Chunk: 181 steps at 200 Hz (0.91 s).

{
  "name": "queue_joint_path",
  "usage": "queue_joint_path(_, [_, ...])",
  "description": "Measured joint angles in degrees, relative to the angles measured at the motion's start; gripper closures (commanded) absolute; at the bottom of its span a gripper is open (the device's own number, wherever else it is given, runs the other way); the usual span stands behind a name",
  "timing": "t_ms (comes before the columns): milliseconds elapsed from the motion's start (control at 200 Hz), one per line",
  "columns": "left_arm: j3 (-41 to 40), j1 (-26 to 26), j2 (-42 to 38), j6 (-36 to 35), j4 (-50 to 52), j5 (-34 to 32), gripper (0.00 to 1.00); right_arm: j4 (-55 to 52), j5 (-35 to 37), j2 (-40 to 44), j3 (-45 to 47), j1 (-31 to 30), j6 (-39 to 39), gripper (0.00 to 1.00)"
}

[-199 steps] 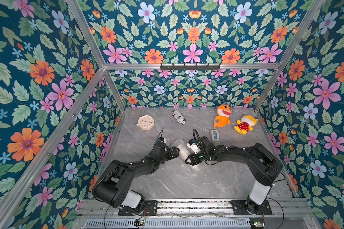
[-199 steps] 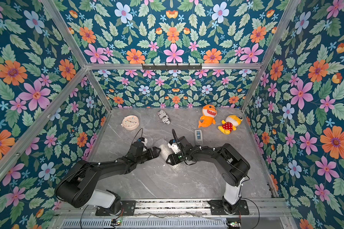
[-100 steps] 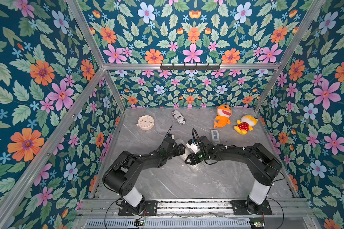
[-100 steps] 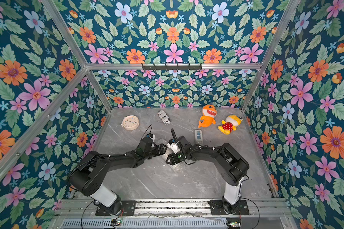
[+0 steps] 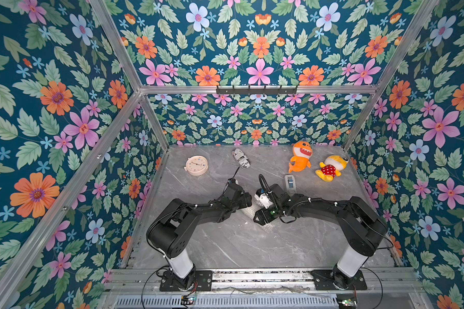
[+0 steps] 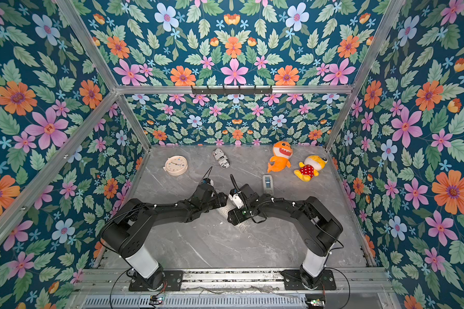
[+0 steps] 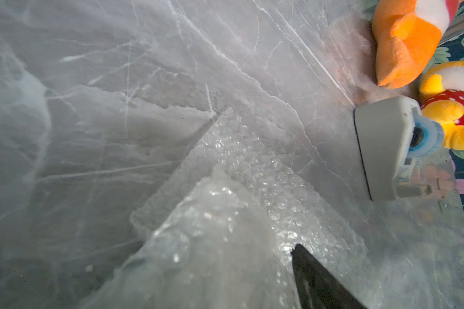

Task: Wrap vases in bubble wrap
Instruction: Wrap the vase in bubble wrap.

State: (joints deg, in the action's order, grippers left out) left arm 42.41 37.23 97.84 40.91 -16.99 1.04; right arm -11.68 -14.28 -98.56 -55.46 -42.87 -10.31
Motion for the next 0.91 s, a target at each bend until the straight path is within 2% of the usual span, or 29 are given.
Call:
queue_joint_path(195, [1.20, 0.42, 1.01, -0.04, 0.63, -0.44, 0.17, -3.26, 6.60, 1.62, -1.55, -5.27, 4.04, 0.14])
queue_joint_path(440, [1.90, 0.68, 1.49, -0.44, 1.22, -0.81, 0.17, -3.54, 11.76, -0.72, -1.64, -7.93, 6.54, 0.17])
queue_joint_path(675, [2.10, 0.68, 1.77, -1.25, 1.81, -3.52, 0.15, -0.85, 15.39, -2.73, -1.38, -9.46, 6.34, 0.42])
queue_joint_path(840, [2.19, 0.70, 0.83, -1.70, 3.52, -4.85, 0.01, 0.33, 15.93, -2.75, -0.70, -9.55, 5.90, 0.48])
queue_joint_path(905, [2.12, 0.63, -0.50, -0.98, 5.73, -5.38, 0.00, 1.42, 15.87, -2.45, 0.13, -9.49, 5.49, 0.50])
